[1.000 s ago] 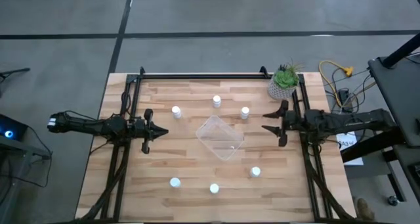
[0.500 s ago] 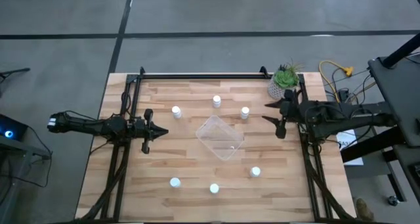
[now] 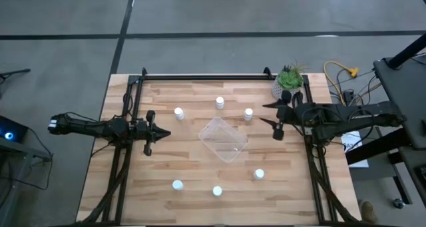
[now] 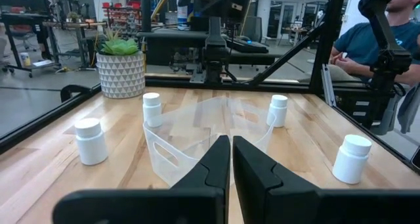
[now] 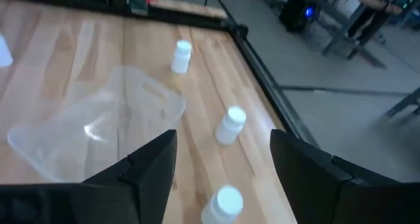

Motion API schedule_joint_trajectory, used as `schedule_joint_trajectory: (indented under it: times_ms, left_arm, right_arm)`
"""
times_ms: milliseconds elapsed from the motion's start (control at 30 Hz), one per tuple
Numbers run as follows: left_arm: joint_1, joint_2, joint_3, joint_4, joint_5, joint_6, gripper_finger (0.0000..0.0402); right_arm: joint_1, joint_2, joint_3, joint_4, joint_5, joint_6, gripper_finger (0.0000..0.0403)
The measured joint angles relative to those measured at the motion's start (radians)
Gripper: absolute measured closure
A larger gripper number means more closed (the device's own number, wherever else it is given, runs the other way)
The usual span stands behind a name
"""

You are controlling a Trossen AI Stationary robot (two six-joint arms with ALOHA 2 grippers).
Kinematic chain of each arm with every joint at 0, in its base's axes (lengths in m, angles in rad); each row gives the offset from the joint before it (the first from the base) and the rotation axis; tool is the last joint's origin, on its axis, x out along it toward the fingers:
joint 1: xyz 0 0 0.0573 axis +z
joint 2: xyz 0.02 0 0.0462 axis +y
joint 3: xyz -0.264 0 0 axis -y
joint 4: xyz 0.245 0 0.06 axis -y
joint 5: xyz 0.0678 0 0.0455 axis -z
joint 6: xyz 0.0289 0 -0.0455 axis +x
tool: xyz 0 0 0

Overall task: Pick and place pill bottles into a basket
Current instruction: Put the white pill bottle into the transparent bin

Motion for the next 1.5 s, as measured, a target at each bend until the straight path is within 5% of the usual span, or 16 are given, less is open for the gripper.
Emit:
schedule_joint_trajectory:
  times_ms: [433,900,1033,1500]
  left_arm:
    - [0.0,0.001,0.0,0.0,0.0,0.002,0.0402]
    - [0.0,-0.001,0.0,0.0,0.0,0.001,0.0402]
    - [0.0,-0.001,0.0,0.0,0.0,0.0,0.0402]
    - [0.0,-0.001,0.0,0.0,0.0,0.0,0.0402]
  right_arm:
    - [-0.022,0.001,-0.001,0.052,-0.001,0.094,0.0165]
    - [-0.177,0.002,0.005,0.021,-0.031,0.127,0.0048]
    - [-0.216,0.034,0.081,-0.072,-0.122,0.131,0.004]
    - [-0.277,0.356,0.495,-0.533,-0.141,0.112,0.0039]
